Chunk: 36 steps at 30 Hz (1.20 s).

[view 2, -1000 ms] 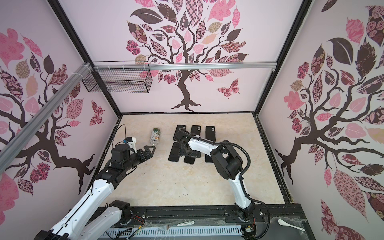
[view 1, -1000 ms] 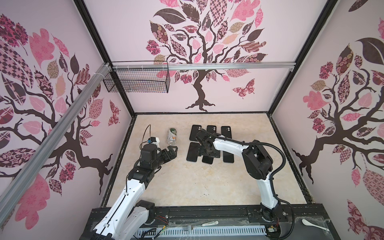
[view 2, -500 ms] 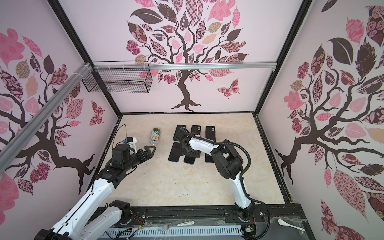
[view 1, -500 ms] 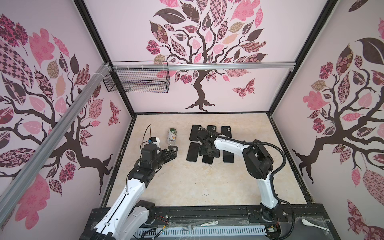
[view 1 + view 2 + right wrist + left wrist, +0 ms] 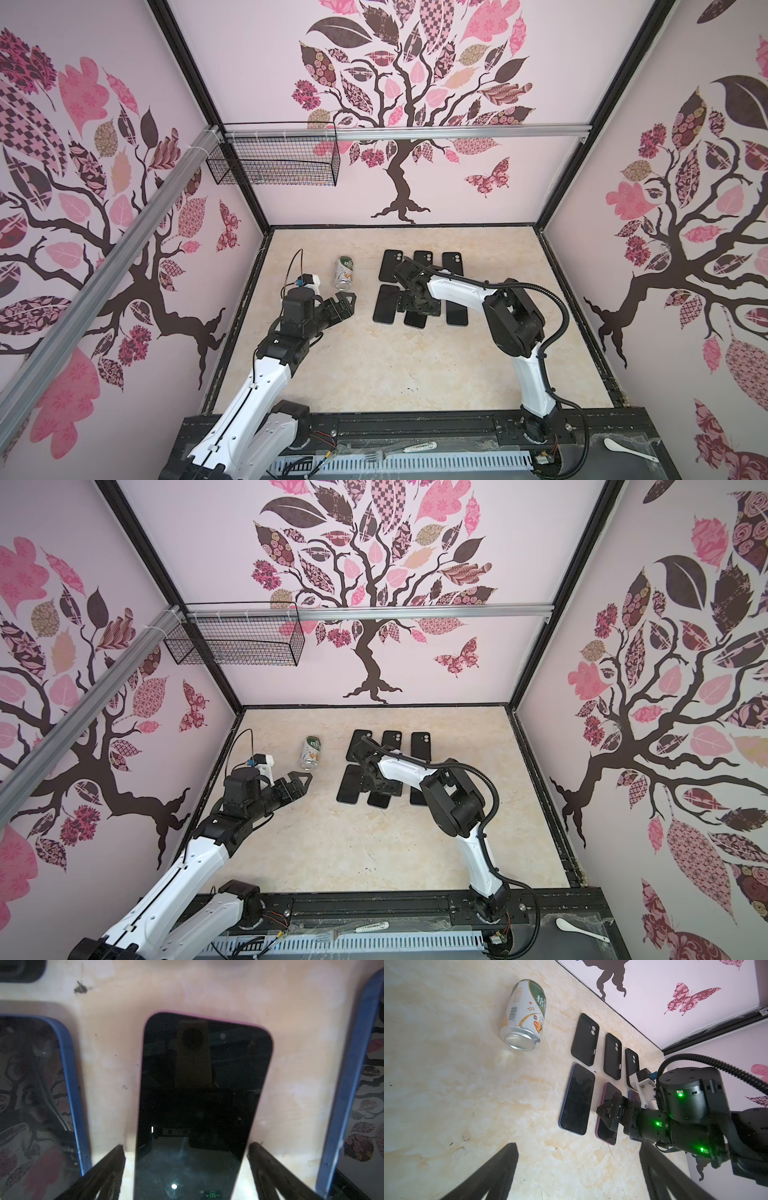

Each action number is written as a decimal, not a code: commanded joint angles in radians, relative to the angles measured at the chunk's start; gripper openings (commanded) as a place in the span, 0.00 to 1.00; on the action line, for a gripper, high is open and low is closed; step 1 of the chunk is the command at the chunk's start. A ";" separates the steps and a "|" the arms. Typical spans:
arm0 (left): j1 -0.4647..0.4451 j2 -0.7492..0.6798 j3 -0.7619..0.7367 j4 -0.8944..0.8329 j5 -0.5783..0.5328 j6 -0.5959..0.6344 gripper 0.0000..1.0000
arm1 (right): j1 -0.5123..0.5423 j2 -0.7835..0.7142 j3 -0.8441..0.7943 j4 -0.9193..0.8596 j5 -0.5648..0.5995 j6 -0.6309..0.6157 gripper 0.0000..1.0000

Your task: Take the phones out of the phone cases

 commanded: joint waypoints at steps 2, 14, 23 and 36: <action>0.005 0.006 -0.007 0.009 0.011 0.006 0.94 | -0.001 0.051 -0.006 -0.020 -0.008 -0.003 0.91; 0.005 0.014 -0.008 0.015 0.012 0.013 0.95 | -0.015 0.057 -0.007 -0.043 -0.003 -0.040 0.82; 0.005 0.026 -0.011 0.026 0.026 0.019 0.95 | -0.033 0.026 -0.075 -0.014 -0.017 -0.098 0.75; 0.004 0.011 -0.002 0.006 0.030 0.059 0.96 | -0.040 0.032 -0.058 -0.026 -0.051 -0.130 0.83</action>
